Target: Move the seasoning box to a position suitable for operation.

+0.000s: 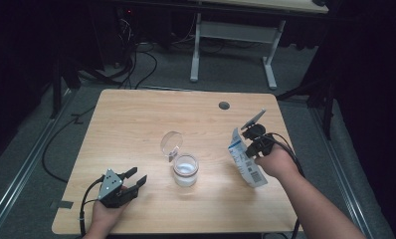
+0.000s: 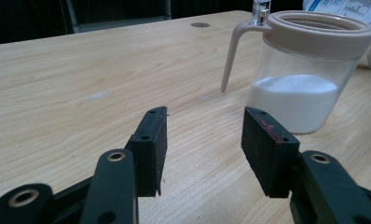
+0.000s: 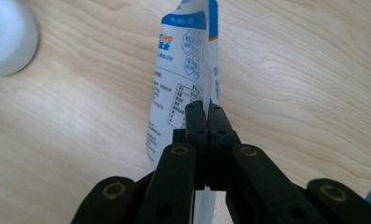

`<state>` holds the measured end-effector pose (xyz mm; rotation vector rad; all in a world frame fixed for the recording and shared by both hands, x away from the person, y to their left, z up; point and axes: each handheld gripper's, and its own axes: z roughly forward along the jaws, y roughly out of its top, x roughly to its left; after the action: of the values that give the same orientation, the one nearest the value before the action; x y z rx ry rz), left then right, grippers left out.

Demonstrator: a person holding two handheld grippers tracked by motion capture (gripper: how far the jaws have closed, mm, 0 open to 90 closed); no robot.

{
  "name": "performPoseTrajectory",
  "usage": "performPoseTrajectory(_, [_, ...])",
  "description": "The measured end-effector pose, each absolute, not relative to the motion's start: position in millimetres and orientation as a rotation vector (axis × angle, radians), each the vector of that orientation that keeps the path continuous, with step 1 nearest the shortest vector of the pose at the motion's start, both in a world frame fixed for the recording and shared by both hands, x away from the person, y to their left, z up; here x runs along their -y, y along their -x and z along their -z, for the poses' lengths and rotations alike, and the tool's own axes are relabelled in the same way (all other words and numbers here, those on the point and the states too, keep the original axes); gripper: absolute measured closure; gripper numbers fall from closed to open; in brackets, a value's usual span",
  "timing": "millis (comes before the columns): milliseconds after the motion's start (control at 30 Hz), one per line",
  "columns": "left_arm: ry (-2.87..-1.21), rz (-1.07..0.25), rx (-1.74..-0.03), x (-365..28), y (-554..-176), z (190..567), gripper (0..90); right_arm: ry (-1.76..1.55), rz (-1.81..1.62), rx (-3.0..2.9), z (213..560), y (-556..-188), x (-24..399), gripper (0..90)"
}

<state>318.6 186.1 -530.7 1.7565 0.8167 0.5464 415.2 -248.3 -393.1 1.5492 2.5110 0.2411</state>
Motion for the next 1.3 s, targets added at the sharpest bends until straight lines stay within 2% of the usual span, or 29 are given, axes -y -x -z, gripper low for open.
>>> performPoseTrajectory(367, [-1.751, -0.546, -0.820, -186, -319, 531, 51.1, -1.564, -0.244, -2.470, 400, -429, 250, 90.0])
performPoseTrajectory(700, [-1.754, -0.546, -0.817, -186, -318, 531, 51.1, -1.513, -0.378, -2.418, 393, -429, 249, 90.0])
performPoseTrajectory(1300, [-1.756, -0.535, -0.812, -185, -318, 532, 49.4, -1.456, -0.615, -2.259, 390, -409, 258, 90.0])
